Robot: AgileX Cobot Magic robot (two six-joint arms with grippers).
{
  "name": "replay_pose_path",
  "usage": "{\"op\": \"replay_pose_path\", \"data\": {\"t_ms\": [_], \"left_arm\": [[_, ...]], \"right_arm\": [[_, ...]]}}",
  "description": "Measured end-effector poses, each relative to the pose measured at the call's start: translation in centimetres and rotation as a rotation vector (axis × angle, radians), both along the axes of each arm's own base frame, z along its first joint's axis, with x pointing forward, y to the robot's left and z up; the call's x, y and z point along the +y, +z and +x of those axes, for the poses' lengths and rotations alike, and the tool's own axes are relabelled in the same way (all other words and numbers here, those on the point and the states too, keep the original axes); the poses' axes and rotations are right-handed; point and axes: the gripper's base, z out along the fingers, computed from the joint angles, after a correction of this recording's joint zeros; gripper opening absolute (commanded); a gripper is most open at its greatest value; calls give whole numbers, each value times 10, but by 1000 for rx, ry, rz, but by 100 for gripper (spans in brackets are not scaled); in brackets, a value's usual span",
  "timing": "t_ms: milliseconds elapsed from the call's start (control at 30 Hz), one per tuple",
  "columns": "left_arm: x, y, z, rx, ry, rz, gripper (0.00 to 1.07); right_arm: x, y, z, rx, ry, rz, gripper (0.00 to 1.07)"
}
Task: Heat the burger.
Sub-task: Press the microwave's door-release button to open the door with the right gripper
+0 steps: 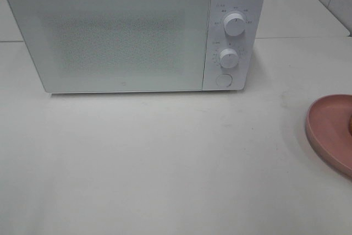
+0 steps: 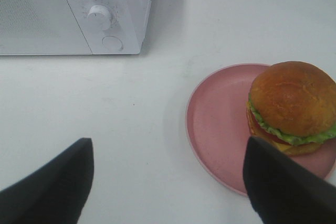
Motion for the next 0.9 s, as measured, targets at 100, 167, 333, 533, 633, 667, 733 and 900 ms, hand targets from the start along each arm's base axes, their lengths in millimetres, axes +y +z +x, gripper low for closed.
{"op": "replay_pose_path", "data": {"t_ms": [100, 167, 333, 533, 633, 667, 733, 900], "left_arm": [[0, 0, 0, 0, 0, 0, 100], [0, 0, 0, 0, 0, 0, 100], [0, 0, 0, 0, 0, 0, 100], [0, 0, 0, 0, 0, 0, 100], [0, 0, 0, 0, 0, 0, 100], [0, 0, 0, 0, 0, 0, 100], [0, 0, 0, 0, 0, 0, 100], [0, 0, 0, 0, 1, 1, 100]], "right_arm": [[1, 0, 12, 4, -2, 0, 75], [2, 0, 21, 10, -3, 0, 75], [3, -4, 36, 42, -4, -3, 75], [4, -8, 49, 63, -6, -5, 75], [5, -11, 61, 76, -7, -6, 75], [5, -12, 64, 76, -7, -6, 75], [6, -14, 69, 79, -8, -7, 75], [7, -20, 86, 86, -11, -7, 75]]}}
